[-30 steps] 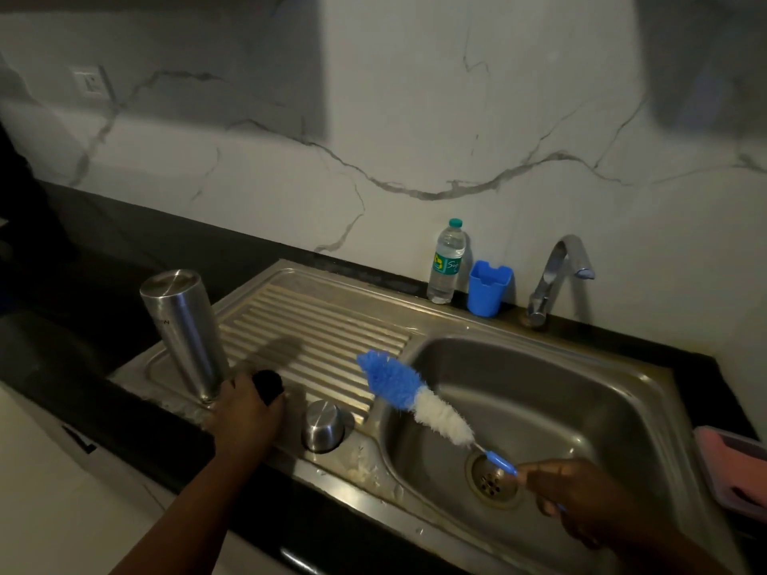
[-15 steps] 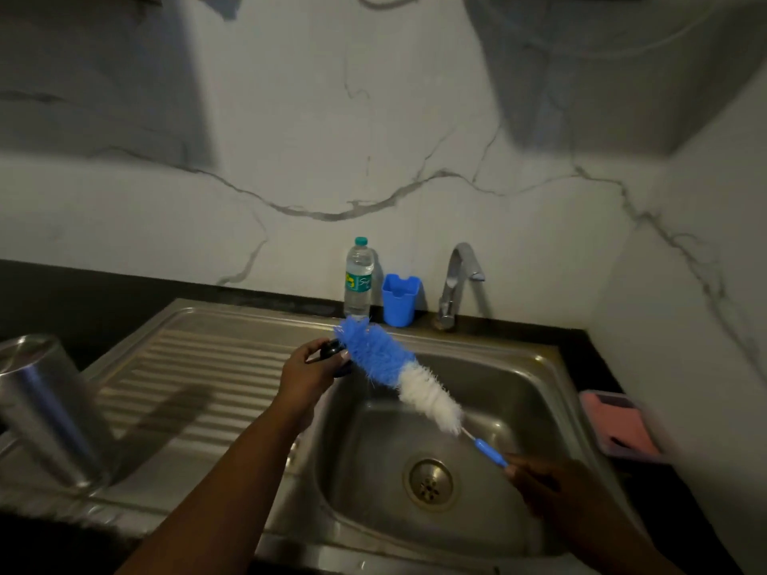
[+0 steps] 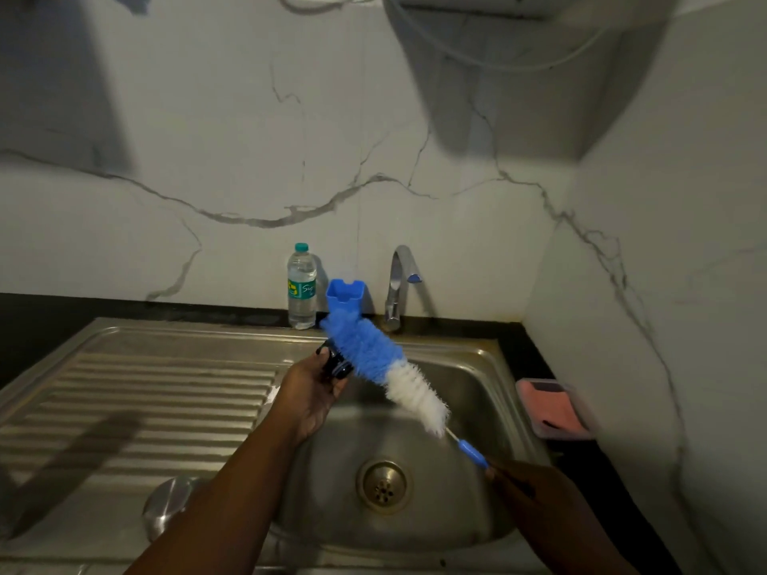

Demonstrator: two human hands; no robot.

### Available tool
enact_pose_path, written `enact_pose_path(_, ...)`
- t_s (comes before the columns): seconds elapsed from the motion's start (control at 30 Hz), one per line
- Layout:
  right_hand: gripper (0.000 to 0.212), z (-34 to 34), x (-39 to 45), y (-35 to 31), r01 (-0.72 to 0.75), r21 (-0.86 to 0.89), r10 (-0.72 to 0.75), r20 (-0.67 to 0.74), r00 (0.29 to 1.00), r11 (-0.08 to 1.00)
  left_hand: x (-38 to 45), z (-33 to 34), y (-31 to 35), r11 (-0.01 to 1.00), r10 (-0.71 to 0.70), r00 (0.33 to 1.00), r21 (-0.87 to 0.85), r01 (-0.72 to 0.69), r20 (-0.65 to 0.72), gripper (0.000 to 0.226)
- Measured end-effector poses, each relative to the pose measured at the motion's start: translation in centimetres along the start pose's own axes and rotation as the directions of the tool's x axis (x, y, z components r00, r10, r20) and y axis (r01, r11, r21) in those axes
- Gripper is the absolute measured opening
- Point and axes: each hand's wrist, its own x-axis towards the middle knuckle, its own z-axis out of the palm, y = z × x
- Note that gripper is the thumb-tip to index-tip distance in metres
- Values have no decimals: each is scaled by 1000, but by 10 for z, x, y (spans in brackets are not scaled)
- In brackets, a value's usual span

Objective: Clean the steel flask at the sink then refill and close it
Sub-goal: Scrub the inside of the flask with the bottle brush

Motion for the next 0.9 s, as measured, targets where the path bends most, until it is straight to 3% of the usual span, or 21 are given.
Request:
enact_pose_path(0.07,35,-1,-2,2,10,-17,-10,-19,1000,1000,1,2,-3,999,-6,1000,-49,6,0,36)
enact_pose_path(0.2,17,-5,-5,-4,24,-41,-24,9,1000,999,2,3,-3,995,3,1000,-99,-2,3,39)
enact_pose_path(0.3,20,-3,-1,0,17,-77,-17,-4,1000,997,-2,8,-3,992,3,999,-124,3,50,43)
enact_pose_path(0.53,24,6,6,3,2,-74,-1,10,1000,997,-5,12,-1,991,10,992,-134,8,129,34)
enact_pose_path(0.8,29,10,13,0,-36,-126,37,8,999,991,4,-1,1,990,-60,998,-126,60,4,41)
enact_pose_path(0.9,16,10,10,-9,-11,-127,13,19,1000,992,10,-7,1,984,-70,998,-163,70,6,43)
